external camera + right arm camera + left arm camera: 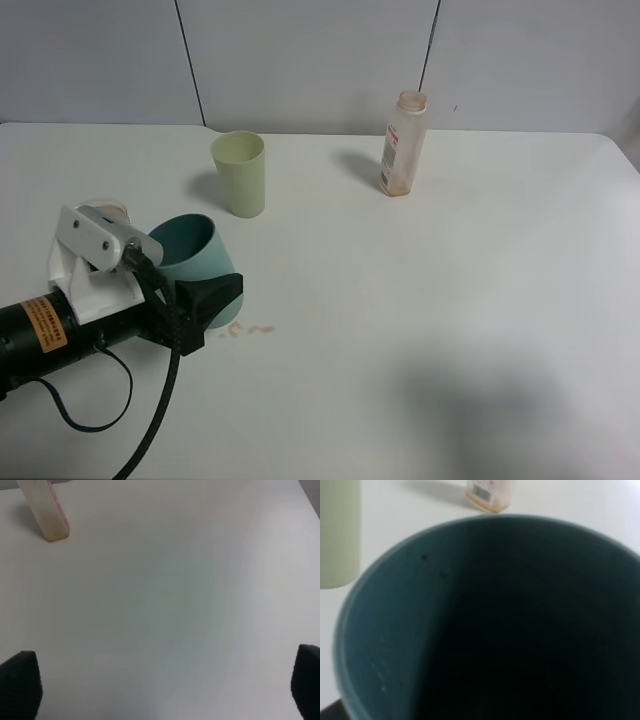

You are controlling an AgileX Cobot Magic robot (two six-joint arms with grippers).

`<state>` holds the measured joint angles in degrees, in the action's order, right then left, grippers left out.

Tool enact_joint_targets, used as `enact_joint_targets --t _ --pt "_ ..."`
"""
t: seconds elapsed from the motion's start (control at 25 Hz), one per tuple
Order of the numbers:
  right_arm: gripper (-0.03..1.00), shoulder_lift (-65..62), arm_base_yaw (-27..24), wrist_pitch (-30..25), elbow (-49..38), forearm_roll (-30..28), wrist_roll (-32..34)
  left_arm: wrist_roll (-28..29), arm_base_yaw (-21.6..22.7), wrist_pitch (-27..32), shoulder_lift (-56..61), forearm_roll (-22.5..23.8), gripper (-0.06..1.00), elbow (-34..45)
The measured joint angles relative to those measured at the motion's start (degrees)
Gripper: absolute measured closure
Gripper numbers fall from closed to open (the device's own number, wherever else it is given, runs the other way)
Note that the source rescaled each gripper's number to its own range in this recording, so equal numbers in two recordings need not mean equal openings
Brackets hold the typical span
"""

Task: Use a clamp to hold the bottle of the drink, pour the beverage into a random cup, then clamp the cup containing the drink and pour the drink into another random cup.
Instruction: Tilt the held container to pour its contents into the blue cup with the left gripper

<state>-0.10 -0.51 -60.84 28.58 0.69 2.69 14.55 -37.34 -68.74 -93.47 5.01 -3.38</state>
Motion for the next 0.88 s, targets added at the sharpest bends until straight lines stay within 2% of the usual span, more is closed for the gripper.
enact_joint_targets --t 0.28,0.6,0.88 --pt "-0.03 0.0 0.0 0.0 0.0 0.0 0.0 -0.8 0.0 0.2 0.1 -6.2 0.93 3.4" --pt "-0.03 0.0 0.0 0.0 0.0 0.0 0.0 -3.6 0.0 0.2 0.1 -14.8 0.93 3.4" --pt "-0.03 0.0 0.0 0.0 0.0 0.0 0.0 -4.7 0.0 0.2 0.6 -15.2 0.93 3.4"
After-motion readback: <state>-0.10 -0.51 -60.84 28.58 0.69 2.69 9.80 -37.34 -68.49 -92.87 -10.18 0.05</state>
